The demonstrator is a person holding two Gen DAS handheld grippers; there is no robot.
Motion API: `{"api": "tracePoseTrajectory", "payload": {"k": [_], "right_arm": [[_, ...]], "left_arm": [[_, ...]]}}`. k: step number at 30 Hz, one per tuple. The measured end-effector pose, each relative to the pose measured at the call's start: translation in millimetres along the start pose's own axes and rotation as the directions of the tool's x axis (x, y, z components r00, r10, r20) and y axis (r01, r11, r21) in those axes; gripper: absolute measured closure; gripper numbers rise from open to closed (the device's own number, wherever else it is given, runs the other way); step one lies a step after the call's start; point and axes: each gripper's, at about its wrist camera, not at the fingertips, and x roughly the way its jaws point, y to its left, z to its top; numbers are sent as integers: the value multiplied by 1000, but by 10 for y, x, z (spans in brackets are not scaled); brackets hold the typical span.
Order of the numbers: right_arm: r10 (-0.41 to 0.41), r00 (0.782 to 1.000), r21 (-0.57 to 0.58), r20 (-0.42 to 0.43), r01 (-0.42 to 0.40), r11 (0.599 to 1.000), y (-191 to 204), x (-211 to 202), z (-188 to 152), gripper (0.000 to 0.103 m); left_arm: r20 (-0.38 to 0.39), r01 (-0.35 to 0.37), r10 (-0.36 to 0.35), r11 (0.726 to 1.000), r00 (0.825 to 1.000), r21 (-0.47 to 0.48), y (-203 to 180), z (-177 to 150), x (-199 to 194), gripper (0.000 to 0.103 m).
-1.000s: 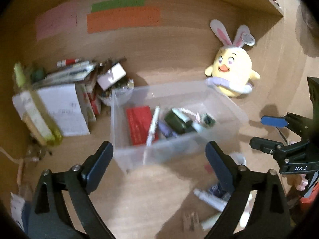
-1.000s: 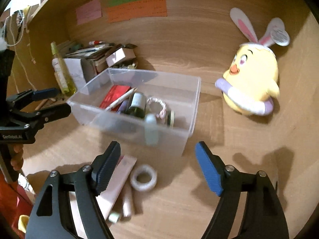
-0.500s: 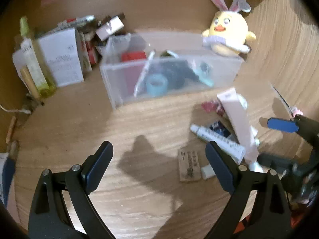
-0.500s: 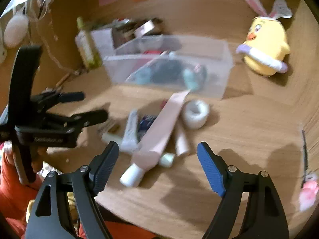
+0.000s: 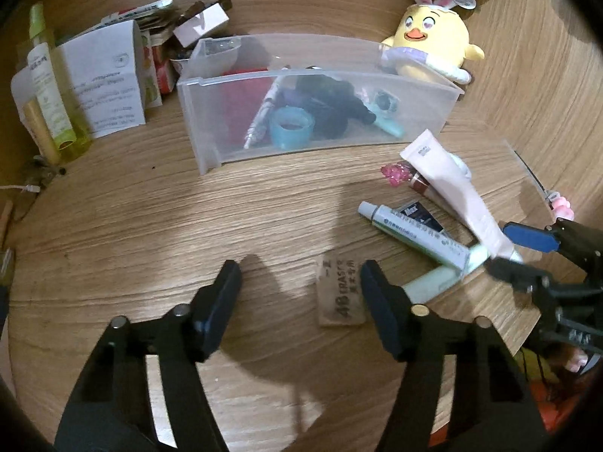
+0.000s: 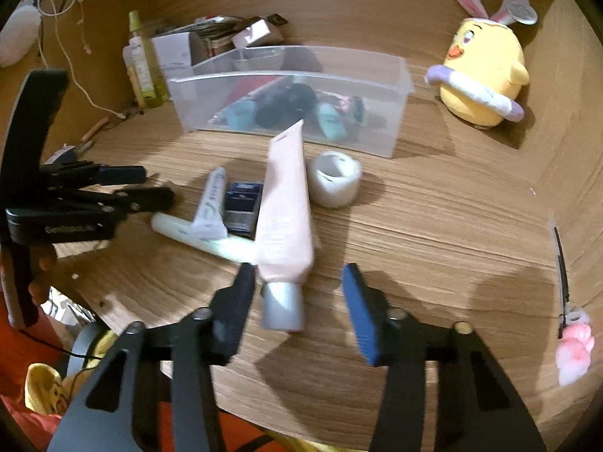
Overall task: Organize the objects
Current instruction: 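Reach the left tool to the beige eraser while the right tool reaches the pink tube, then grasp the beige eraser with the left tool while the right tool grasps the pink tube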
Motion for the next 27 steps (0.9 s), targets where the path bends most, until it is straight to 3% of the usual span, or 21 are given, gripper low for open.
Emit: {"api": "tracePoseTrajectory", "payload": {"k": [4,8,11,13,20,27], "right_arm": [[-9,1000,8,3,9,1000,-99,11,-10,78],[-23,1000,8,13,23,1000,-147,2,-19,83],[-32,999,14,23,31,999,-187,-29,-33,83],[-31,999,16,37,31,999,-194,-69,-31,83],[-22,993,19,115,20,1000,-211,-276,91,83],[-12,977,39,212,4,999,-260,-527,310,83]], "left_arm": [[2,29,-29,999,1000,-14,-5,-43,-52,40],[12,-7,7,999,1000,38,-138,-89,-40,43],[33,-35,33,997,999,72,-217,-103,-28,60],[37,-27,25,997,999,78,-235,-101,-27,80],[58,-18,16,1000,998,25,-161,-78,-69,80],[172,-10,14,1000,985,-24,-80,97,-365,80]]}}
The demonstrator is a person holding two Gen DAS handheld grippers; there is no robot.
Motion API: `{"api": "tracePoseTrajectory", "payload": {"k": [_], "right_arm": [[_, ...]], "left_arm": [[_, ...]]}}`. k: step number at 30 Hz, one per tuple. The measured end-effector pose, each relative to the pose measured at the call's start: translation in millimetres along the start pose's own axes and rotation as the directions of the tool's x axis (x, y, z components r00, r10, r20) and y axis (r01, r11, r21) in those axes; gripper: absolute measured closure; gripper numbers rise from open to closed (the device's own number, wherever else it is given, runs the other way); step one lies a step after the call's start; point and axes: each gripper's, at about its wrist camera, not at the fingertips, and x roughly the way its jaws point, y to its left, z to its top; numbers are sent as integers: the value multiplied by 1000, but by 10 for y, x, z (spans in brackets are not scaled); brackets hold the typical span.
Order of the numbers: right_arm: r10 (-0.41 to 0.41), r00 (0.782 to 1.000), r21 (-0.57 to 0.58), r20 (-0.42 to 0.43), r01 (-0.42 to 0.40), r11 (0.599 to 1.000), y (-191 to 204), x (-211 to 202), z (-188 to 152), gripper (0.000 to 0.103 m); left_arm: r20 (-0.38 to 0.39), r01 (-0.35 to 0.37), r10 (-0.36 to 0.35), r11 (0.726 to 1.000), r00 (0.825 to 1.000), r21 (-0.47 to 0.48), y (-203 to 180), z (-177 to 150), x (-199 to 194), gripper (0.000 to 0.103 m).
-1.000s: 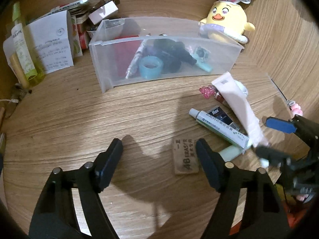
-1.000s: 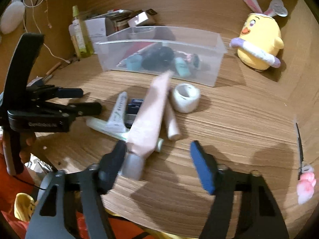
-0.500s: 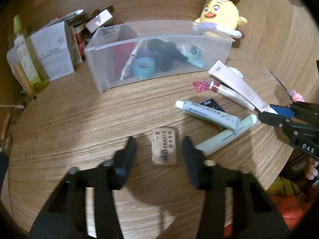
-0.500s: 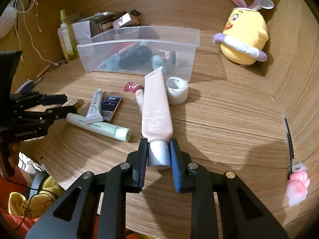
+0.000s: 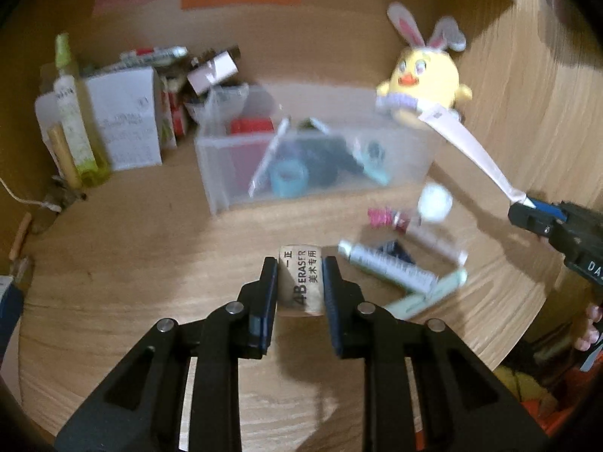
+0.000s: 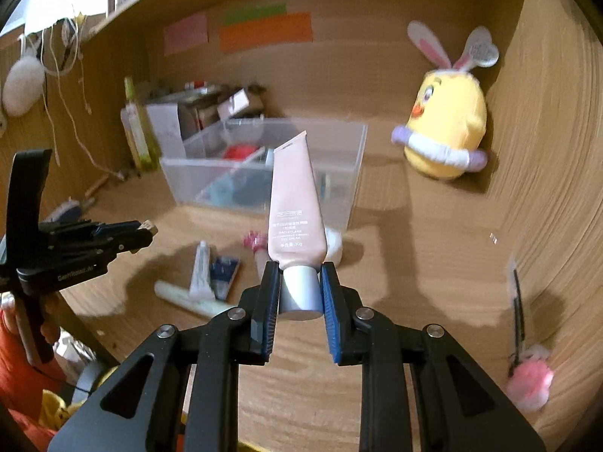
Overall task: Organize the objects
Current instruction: 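Grasp the beige eraser with the left tool while the right tool grasps the pink tube, then carry the eraser and pink tube into the bin and open both tools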
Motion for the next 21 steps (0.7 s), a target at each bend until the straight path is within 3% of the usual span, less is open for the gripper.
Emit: {"api": "tracePoseTrajectory", "payload": {"k": [11,21], "right_arm": [[-3,997,-7,80,4,1000,-51,165,554,83],[84,996,6,23,-85,996,-127,717,1059,83]], "left_arm": [[148,11,-4,999,989,-47,112,520,-172,80],[141,16,-5,997,990,-77,208,972,132,80]]}}
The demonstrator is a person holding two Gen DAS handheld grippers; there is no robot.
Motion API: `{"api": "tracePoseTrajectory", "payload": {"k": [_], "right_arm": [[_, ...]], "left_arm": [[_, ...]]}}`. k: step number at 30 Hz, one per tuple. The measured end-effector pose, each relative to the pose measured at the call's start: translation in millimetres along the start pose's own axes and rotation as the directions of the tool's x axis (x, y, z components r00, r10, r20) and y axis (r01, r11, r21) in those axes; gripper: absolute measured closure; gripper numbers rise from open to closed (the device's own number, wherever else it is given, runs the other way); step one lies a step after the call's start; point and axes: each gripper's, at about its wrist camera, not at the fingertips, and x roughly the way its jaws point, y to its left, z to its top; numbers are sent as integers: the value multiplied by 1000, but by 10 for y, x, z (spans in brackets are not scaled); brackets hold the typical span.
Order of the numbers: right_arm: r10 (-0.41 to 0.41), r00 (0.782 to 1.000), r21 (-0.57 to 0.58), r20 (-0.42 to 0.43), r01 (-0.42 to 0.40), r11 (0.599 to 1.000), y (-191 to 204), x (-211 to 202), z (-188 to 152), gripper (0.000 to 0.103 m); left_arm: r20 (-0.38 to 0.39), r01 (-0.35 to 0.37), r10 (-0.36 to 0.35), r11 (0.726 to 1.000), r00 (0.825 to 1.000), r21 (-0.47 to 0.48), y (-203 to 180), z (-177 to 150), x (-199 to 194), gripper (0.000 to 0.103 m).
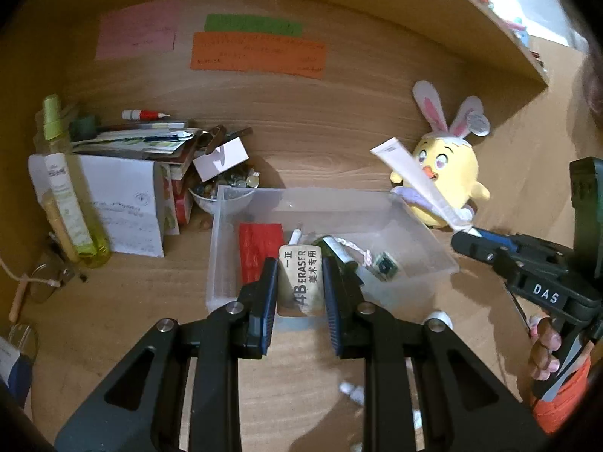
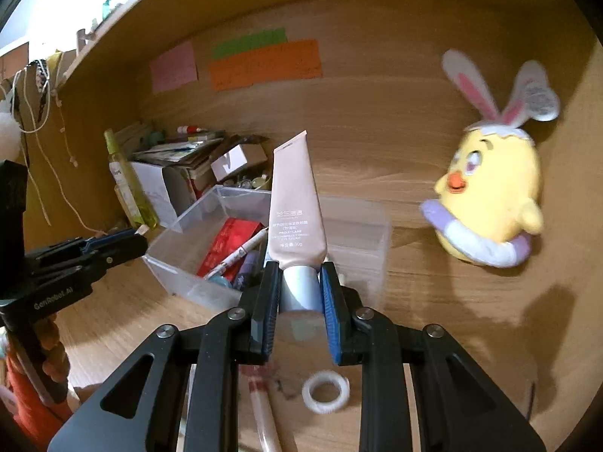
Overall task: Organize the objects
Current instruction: 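Carry the eraser and pink tube into the bin and open both tools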
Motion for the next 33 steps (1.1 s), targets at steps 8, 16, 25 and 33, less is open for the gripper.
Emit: {"api": "tracePoseTrajectory", "payload": {"k": [8,16,25,33], "right_arm": [[31,991,-25,-134,-35,999,-67,545,108,83],[-12,976,-57,-218,-1,998,-146,880,23,83],[-54,969,-107,-242,29,994,-85,977,17,83],[-84,977,-112,-194,63,992,-72,750,21,53]], "left_arm": [[-106,-21,22,1000,994,9,13,172,563,80],[-190,-24,27,1000,981,20,13,135,961,80],[-181,-29,37,999,983,46,-12,123,974,78],[-106,-43,51,996,993,77,-141,151,694,42]]}}
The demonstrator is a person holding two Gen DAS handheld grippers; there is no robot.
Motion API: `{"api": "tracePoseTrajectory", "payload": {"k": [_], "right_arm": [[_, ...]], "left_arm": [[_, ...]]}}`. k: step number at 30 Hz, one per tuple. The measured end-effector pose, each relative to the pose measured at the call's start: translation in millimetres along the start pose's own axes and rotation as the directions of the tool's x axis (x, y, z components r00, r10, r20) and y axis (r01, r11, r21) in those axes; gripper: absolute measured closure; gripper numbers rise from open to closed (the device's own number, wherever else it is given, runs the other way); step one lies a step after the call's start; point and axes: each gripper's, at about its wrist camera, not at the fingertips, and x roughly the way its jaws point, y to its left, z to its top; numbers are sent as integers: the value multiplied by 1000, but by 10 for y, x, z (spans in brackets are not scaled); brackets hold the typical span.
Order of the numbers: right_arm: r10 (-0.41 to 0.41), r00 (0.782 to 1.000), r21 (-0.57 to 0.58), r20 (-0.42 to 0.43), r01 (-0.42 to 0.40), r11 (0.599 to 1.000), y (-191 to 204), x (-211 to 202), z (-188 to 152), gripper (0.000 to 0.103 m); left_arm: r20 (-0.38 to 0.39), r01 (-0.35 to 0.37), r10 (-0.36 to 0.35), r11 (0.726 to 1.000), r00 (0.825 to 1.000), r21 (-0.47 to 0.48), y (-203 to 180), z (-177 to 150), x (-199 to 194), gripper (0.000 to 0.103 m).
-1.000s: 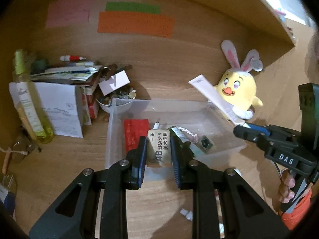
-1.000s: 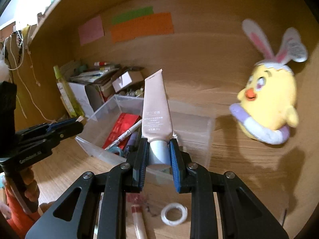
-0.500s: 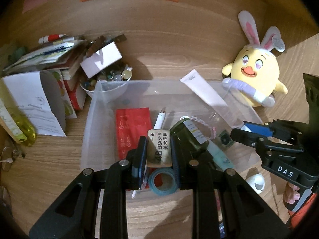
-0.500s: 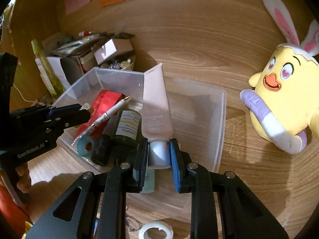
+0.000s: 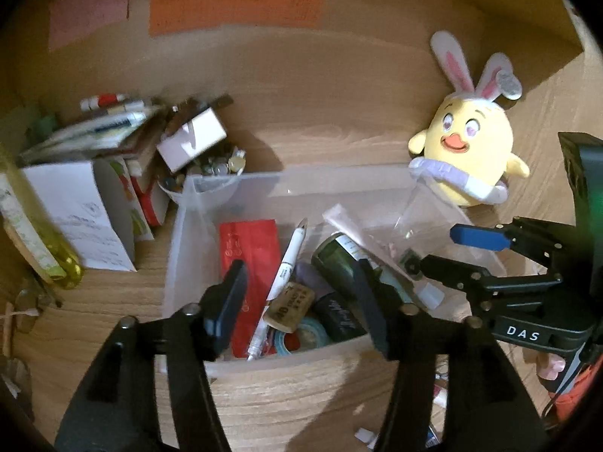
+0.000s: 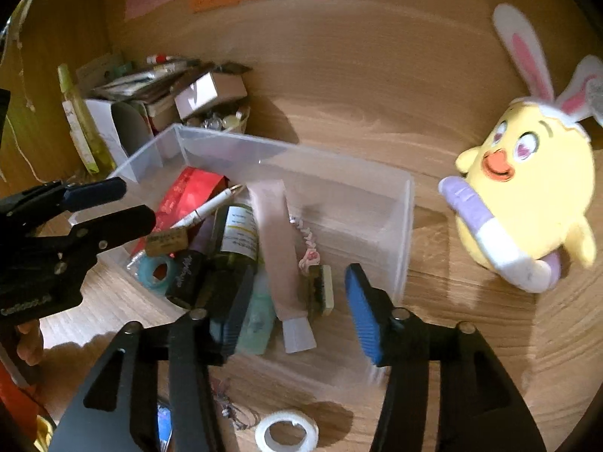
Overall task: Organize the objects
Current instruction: 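Carry the eraser and pink tube into the bin and open both tools, then grasp the white glue tube with the left tool while the right tool grasps the tape roll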
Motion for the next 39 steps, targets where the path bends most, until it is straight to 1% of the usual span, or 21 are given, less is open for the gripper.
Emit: {"api": "tracePoseTrajectory", "payload": {"k": [2,4,7,10,16,22,24,27,30,31,32,33,34,35,36,37,38,39], "right_arm": [[4,1000,-1,13,-4,1000,0,-80,-17,49],[14,1000,2,28,-14,1000,3,-174,-45,42],[19,999,13,51,-19,1000,-15,-321,-121,36],[22,998,30,67,-24,999,-59,-459,-229,35],[11,998,65,61,-15,998,-145,-576,-514,33],[20,1000,79,-11,-19,997,-192,-436,-830,32],[25,999,79,-39,-22,997,-190,-362,-896,32],[29,997,68,-71,-24,997,-163,-240,-960,32],[22,996,58,-89,-16,998,-121,-135,-973,33],[23,995,58,-93,-17,998,-114,-108,-966,36],[23,995,59,-96,-18,998,-109,-93,-967,40],[27,995,55,-100,-21,998,-100,-73,-959,50],[35,994,53,-103,-30,998,-89,-68,-959,57],[42,994,51,-103,-36,998,-83,-64,-958,60],[41,994,47,-102,-37,998,-73,-64,-959,66],[39,994,43,-100,-35,998,-67,-65,-957,67],[35,995,41,-94,-31,999,-60,-75,-960,67],[31,996,37,-86,-27,999,-52,-89,-963,67]], "left_arm": [[22,-3,3,1000,1000,13,-46,-8,-96,36],[42,-7,6,1000,999,23,-85,-27,-197,27],[69,-4,2,999,998,37,-141,-97,-356,13],[76,6,-9,999,997,50,-186,-206,-475,9],[42,40,-43,997,998,70,-272,-531,-604,8],[-38,96,-94,993,995,67,-332,-867,-573,8],[-70,115,-111,992,991,59,-357,-983,-545,8],[-121,141,-135,989,983,43,-395,-1064,-462,8],[-181,169,-163,985,970,19,-418,-1096,-340,8],[-202,175,-170,985,964,5,-416,-1095,-288,8],[-215,182,-178,983,960,-5,-414,-1091,-254,9],[-232,195,-194,981,953,-18,-407,-1089,-214,14],[-242,202,-202,979,949,-25,-406,-1090,-195,19],[-260,208,-209,978,943,-31,-404,-1096,-159,29],[-265,211,-212,977,941,-31,-405,-1098,-147,34],[-260,203,-202,979,944,-23,-409,-1097,-152,40],[-263,206,-203,978,943,-18,-414,-1101,-154,44],[-263,207,-204,978,943,-17,-411,-1104,-163,56]]}}
